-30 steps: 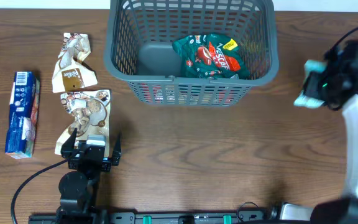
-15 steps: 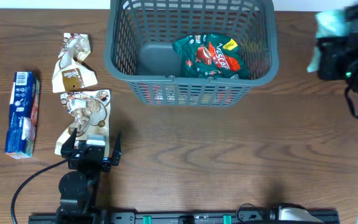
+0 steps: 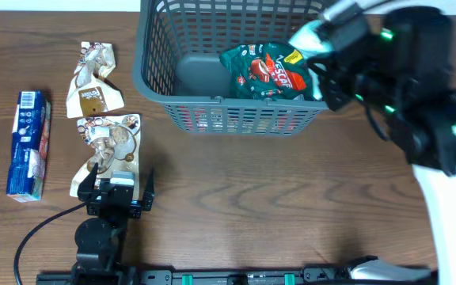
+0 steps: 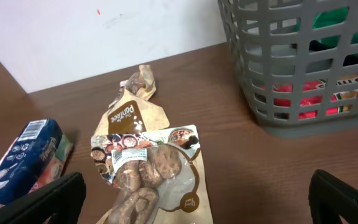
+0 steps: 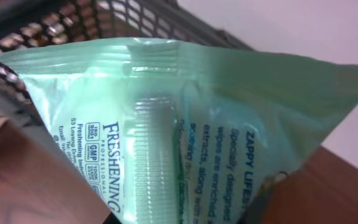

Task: Pack container
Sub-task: 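Lift the wipes packet and carry it over the basket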

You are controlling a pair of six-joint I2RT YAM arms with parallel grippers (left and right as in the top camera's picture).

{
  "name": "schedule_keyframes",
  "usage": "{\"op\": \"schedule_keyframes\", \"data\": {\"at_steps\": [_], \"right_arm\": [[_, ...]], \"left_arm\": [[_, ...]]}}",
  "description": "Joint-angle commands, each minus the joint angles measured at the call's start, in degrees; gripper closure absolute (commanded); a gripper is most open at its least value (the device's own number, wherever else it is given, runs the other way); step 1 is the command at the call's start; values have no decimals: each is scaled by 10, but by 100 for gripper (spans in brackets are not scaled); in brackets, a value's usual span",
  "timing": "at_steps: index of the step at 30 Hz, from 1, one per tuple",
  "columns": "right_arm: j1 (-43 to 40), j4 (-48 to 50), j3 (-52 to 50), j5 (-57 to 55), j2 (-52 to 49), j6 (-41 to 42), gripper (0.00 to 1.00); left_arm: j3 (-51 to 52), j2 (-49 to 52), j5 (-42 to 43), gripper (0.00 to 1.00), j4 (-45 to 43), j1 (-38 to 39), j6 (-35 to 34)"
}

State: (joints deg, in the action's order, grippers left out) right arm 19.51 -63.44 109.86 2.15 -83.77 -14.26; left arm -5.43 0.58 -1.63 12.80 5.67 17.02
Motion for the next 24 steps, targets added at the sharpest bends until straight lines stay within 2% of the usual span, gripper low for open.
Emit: {"op": "schedule_keyframes", "data": {"at_steps": [1,11,24], "right_arm": [[10,11,7,-92,-48,51,99],[6,73,7,-99,-125,111,99],[-24,43,7,-103,-217,165,99]], "left_arm": [[14,-3,6,1,4,-2,10],[14,-3,6,1,4,-2,10],[14,-3,6,1,4,-2,10]]}}
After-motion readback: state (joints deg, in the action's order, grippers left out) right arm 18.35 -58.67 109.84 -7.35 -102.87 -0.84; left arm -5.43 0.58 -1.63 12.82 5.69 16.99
